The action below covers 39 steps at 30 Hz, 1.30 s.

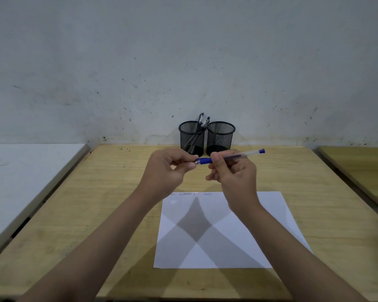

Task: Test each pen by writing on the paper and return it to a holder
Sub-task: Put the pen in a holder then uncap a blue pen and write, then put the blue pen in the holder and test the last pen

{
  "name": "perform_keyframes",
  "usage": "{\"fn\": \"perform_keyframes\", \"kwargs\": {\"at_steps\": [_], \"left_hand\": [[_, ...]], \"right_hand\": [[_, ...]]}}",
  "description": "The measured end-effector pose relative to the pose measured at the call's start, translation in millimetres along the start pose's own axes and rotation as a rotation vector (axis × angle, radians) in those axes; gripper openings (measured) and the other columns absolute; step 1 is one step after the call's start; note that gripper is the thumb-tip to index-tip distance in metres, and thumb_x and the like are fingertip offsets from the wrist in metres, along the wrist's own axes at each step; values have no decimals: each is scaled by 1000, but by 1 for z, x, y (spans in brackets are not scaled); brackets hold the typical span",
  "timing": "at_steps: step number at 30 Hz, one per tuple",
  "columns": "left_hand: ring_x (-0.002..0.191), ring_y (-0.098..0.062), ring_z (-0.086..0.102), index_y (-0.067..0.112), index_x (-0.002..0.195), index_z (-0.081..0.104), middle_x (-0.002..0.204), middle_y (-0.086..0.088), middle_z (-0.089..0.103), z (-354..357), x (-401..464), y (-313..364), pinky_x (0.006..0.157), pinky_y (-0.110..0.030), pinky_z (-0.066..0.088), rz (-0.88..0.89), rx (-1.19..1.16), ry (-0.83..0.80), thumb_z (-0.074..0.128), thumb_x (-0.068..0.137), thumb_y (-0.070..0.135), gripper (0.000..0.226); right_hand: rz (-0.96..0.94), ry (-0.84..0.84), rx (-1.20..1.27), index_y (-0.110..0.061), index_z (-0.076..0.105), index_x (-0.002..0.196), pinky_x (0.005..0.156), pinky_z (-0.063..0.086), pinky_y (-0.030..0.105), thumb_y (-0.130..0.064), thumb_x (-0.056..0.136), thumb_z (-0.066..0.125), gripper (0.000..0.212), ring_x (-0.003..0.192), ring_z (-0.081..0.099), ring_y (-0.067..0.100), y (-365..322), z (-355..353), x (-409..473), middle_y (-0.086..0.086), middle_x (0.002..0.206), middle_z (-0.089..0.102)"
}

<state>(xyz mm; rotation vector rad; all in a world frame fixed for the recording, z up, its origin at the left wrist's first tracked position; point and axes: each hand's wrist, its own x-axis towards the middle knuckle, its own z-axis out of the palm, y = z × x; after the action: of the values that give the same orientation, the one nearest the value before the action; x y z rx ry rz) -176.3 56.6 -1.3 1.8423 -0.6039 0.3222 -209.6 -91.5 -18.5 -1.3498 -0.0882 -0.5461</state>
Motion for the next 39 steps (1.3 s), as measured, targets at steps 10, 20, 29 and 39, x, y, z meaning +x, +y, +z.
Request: {"fn": "perform_keyframes", "kwargs": {"at_steps": [10, 20, 29, 39], "left_hand": [[65, -5, 58, 24, 81, 71, 76, 6, 68, -2, 16, -7, 69, -23, 46, -159, 119, 44, 70, 76, 5, 19], [73, 5, 59, 18, 112, 63, 87, 6, 67, 8, 30, -7, 66, -2, 40, -92, 67, 118, 69, 79, 12, 35], [92, -17, 59, 11, 113, 61, 104, -4, 61, 76, 74, -37, 81, -28, 50, -111, 257, 124, 66, 81, 26, 35], [82, -28, 57, 4, 95, 69, 90, -9, 59, 120, 125, -69, 59, -38, 51, -23, 548, 191, 57, 89, 28, 28]], "right_hand": [[-481, -143, -818, -13, 67, 80, 68, 43, 20, -23, 71, 79, 18, 72, 53, 6, -4, -10, 15, -3, 76, 62], [-692, -207, -979, -11, 72, 98, 66, 53, 34, -9, 69, 76, 30, 66, 67, 22, -7, -26, 53, 3, 82, 75], [-384, 5, -708, -24, 34, 134, 62, 57, 31, -4, 80, 71, 69, 65, 67, 17, -25, -55, 115, 6, 81, 64], [-397, 153, -630, -13, 43, 124, 56, 44, 6, -11, 81, 72, 53, 56, 59, 0, 16, -57, 191, -2, 71, 58]]}}
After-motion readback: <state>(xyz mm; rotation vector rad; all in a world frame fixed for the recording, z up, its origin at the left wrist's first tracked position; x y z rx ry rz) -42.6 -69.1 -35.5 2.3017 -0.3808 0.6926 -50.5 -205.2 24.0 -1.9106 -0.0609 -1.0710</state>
